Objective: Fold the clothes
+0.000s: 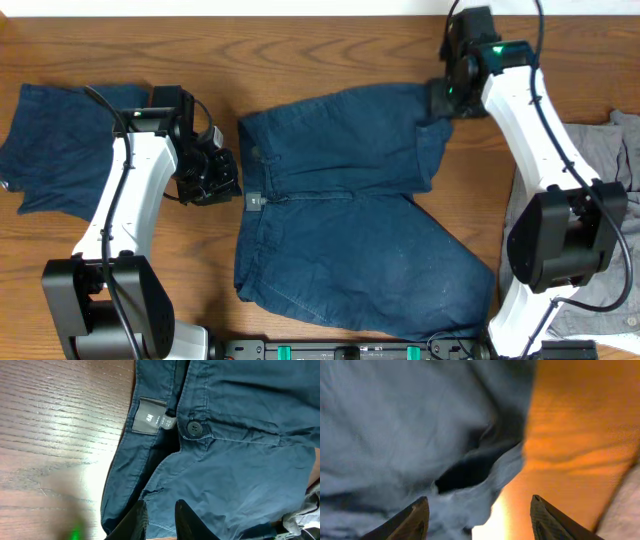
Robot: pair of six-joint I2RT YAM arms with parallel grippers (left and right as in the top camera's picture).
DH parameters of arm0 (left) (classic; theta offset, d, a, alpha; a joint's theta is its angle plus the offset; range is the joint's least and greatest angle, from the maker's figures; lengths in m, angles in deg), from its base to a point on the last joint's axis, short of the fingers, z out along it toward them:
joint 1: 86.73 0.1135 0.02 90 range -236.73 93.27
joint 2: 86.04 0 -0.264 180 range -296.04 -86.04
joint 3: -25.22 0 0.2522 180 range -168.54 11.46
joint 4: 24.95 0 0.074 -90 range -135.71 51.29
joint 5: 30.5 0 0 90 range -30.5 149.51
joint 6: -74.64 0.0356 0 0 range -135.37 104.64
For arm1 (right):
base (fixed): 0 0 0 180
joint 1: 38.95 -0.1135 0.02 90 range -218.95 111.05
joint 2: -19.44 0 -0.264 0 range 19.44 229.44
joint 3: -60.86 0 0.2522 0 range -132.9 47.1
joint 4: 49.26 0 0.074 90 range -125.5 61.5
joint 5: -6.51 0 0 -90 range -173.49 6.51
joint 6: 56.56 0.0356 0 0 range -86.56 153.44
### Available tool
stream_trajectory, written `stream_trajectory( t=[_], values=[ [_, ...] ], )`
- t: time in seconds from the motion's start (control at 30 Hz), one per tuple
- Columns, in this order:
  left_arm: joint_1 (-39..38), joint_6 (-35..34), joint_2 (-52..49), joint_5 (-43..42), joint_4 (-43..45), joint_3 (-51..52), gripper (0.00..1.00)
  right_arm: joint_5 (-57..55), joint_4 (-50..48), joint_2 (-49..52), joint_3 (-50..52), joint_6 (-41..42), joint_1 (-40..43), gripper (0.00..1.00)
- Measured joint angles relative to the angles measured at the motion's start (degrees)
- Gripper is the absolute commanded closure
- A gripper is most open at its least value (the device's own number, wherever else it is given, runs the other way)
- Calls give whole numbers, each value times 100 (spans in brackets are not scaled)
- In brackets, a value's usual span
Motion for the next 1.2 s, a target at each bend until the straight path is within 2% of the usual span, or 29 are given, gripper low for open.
stream_trajectory(
  t=[0.2,0.27,0.3,0.37,0.43,0.67,0.7,0.73,0.77,0.8,0.9,1.07,1.2],
  values=[
    [0,0,0,0,15,0,78,188,-498,0,920,321,-328,36],
    [0,2,0,0,24,0,78,168,-876,0,1228,455,-426,41],
    [0,0,0,0,31,0,78,125,-951,0,1311,498,-459,50],
    [0,0,0,-2,35,0,78,-118,-1036,0,1530,719,-525,77],
    [0,2,0,-2,35,0,78,-479,-874,0,1650,1095,-540,99],
    [0,0,0,-2,37,0,77,-1692,136,-7,1668,2566,-306,98],
    [0,0,0,-2,39,0,77,-1784,223,-22,1668,2712,-219,94],
    [0,2,0,-2,44,0,77,-1836,310,-39,1668,2835,-127,81],
    [0,0,0,0,50,0,77,-1886,407,-61,1668,2942,-22,61],
    [0,2,0,0,57,0,77,-1932,518,-83,1668,3025,52,54],
    [0,0,0,0,70,0,77,-2004,949,-138,1672,3130,284,54],
    [0,0,0,0,186,0,76,-1753,1021,-157,1674,3025,422,57],
    [-22,13,0,2,361,0,64,-968,876,-302,1681,2269,420,53]
  ],
)
